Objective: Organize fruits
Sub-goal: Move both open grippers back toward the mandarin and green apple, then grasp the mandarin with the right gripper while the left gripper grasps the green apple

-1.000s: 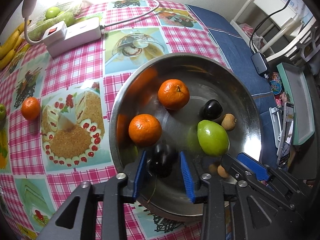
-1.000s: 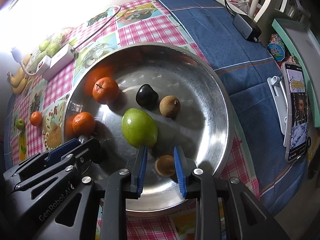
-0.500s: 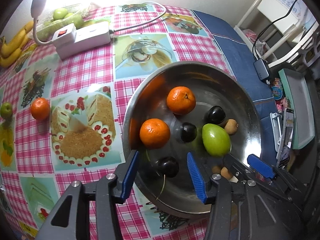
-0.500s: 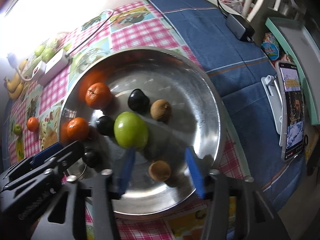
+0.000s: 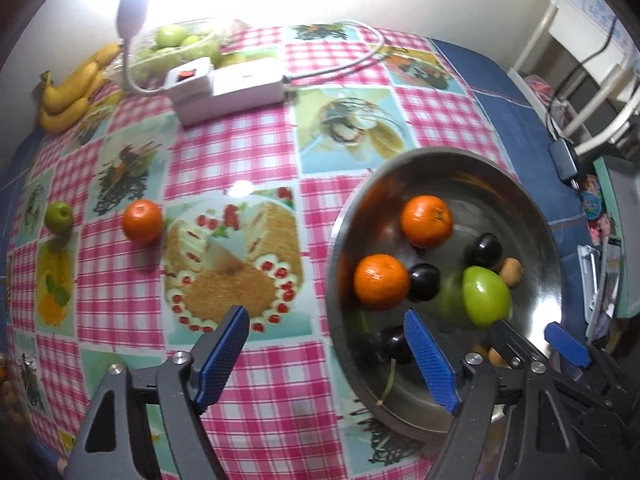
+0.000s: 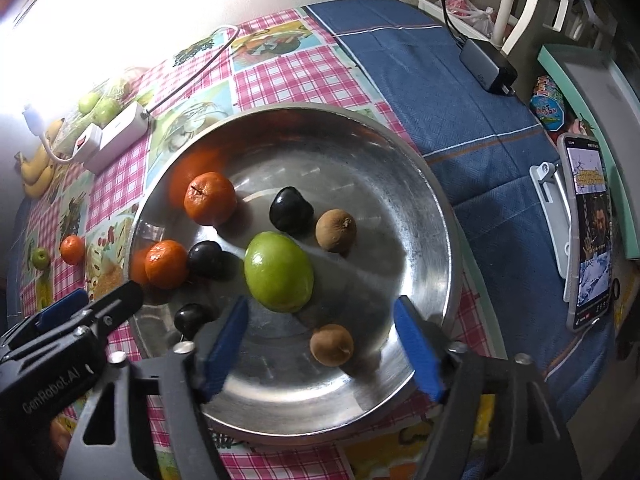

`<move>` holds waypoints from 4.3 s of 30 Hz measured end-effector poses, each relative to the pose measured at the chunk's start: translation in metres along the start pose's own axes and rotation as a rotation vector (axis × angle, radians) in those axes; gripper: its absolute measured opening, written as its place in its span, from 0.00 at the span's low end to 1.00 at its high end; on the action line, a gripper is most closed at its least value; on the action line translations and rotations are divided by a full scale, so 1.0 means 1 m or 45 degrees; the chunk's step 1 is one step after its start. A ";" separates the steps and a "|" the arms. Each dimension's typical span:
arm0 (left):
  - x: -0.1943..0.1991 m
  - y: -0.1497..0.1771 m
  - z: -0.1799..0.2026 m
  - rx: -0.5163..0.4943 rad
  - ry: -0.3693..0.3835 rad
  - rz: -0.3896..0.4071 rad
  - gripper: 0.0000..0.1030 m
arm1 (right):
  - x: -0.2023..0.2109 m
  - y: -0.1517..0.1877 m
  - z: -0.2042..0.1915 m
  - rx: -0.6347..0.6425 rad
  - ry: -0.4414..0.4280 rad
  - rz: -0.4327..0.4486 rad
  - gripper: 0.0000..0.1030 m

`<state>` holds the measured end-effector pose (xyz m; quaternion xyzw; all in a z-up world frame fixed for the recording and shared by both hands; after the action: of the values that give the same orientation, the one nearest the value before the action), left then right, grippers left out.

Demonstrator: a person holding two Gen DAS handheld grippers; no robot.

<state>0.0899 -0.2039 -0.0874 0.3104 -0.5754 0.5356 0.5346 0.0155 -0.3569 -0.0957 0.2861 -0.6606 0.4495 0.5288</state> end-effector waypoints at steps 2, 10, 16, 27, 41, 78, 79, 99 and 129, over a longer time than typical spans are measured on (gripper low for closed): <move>0.002 -0.001 -0.006 0.019 -0.015 0.011 0.90 | 0.000 -0.001 -0.001 -0.007 -0.018 0.007 0.78; 0.006 -0.003 -0.024 0.048 -0.117 0.060 1.00 | 0.003 -0.002 -0.003 -0.003 -0.044 0.030 0.97; 0.010 -0.008 -0.035 0.074 -0.140 0.089 1.00 | 0.007 -0.004 -0.008 0.006 -0.065 0.061 0.97; 0.018 -0.015 -0.058 0.122 -0.160 0.127 1.00 | 0.019 -0.008 -0.021 0.040 -0.094 0.121 0.97; 0.044 -0.026 -0.120 0.145 -0.264 0.217 1.00 | 0.032 -0.011 -0.074 0.181 -0.093 0.173 0.97; 0.043 -0.036 -0.305 0.486 -0.155 0.199 0.83 | 0.008 -0.022 -0.279 0.508 -0.248 0.098 0.81; 0.040 -0.039 -0.305 0.474 -0.148 0.190 0.83 | 0.005 -0.023 -0.282 0.508 -0.251 0.088 0.80; -0.014 -0.072 -0.312 0.306 -0.134 0.058 0.78 | -0.048 -0.026 -0.310 0.531 -0.210 -0.063 0.49; 0.032 -0.036 -0.273 0.372 -0.124 0.096 0.59 | -0.003 -0.016 -0.280 0.478 -0.263 -0.025 0.36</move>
<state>0.1926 0.0539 -0.0863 0.3885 -0.5279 0.6176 0.4347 0.1537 -0.1130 -0.0841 0.4305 -0.6134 0.5277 0.4000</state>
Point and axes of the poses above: each gripper's, at about its wrist camera, not at the fingertips, and x roughly against the way its jaws point, z to its right, y to its underside, the point moved 5 cm from there along -x, roughly the way its jaws point, and after that the axes turned 3 degrees about y, right-handed, at the moved point
